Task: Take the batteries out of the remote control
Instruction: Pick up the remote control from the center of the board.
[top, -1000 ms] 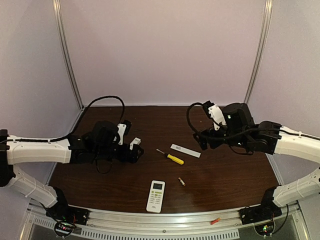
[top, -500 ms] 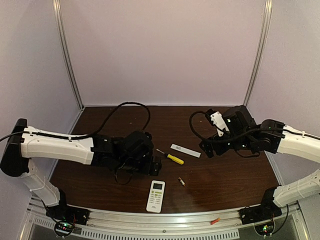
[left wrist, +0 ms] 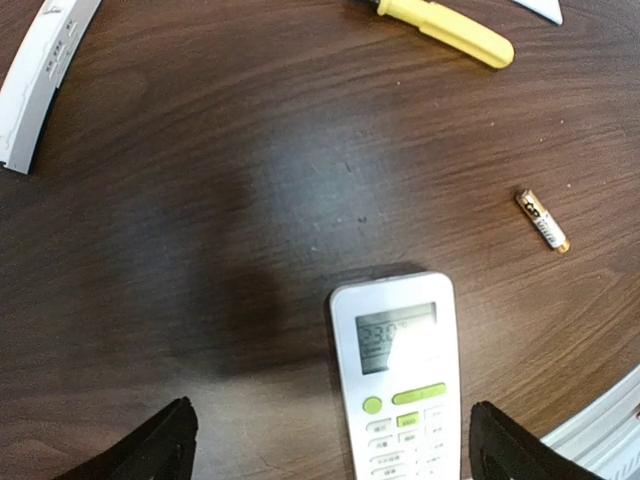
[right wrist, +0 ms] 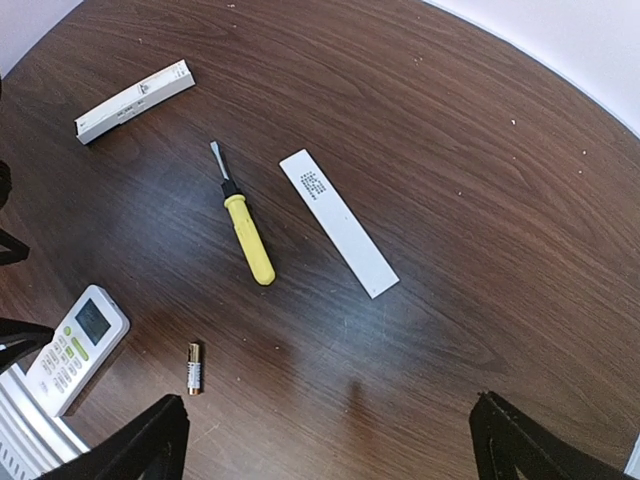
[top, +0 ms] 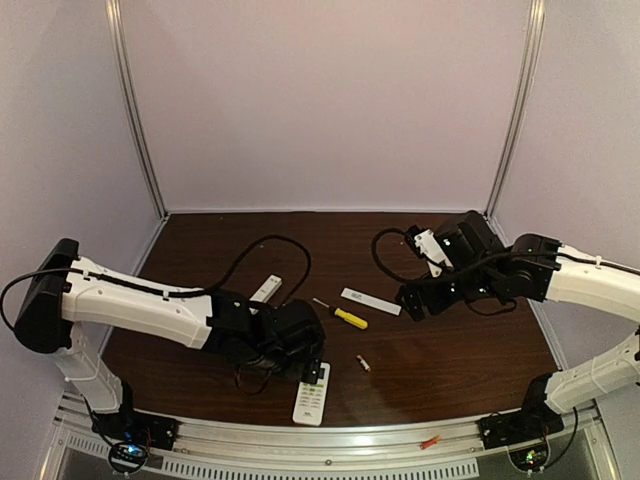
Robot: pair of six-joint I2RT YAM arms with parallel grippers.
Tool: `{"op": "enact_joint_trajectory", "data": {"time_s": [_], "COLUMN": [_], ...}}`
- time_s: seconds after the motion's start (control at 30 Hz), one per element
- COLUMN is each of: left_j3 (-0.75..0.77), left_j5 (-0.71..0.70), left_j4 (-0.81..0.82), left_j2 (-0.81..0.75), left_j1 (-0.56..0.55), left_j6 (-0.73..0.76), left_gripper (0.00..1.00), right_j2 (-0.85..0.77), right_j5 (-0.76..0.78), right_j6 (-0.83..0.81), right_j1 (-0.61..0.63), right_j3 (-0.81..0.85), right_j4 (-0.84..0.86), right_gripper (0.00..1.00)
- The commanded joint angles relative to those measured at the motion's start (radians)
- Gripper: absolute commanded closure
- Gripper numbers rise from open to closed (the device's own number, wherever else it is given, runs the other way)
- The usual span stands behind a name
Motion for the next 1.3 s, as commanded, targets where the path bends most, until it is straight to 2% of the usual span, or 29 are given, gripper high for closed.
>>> {"op": "enact_joint_trajectory", "data": {"time_s": [0.0,0.47,0.87,1.27], "left_j3": [0.030,0.147,0.234,0.287], "left_j5": [0.019,0.087,0.121,0.133], "left_j4": [-0.031,-0.035,-0.115,-0.202], "left_j2": [0.031,0.166,0.277,0.358], "left_j1": [-0.013,-0.013,-0.025,-0.029], "left_j6": [-0.049,-0.027,-0.065,-0.103], "left_gripper": [0.04,0.05,0.09,0.19], "right_j2": [0.020,-0.006,-0.024,0.002], "right_j5": [-0.016,-0.013,-0.013,-0.014], "right_j6": [0.032,0.055,0.040,-0.004], "right_j1": [-0.002,-0.002,-0.002,-0.003], "right_j3": [0.052,0.021,-0.019,-0.006], "right_j4": [-0.029,-0.070,-0.073,-0.068], "right_gripper": [0.00,0.00,0.00,0.00]}}
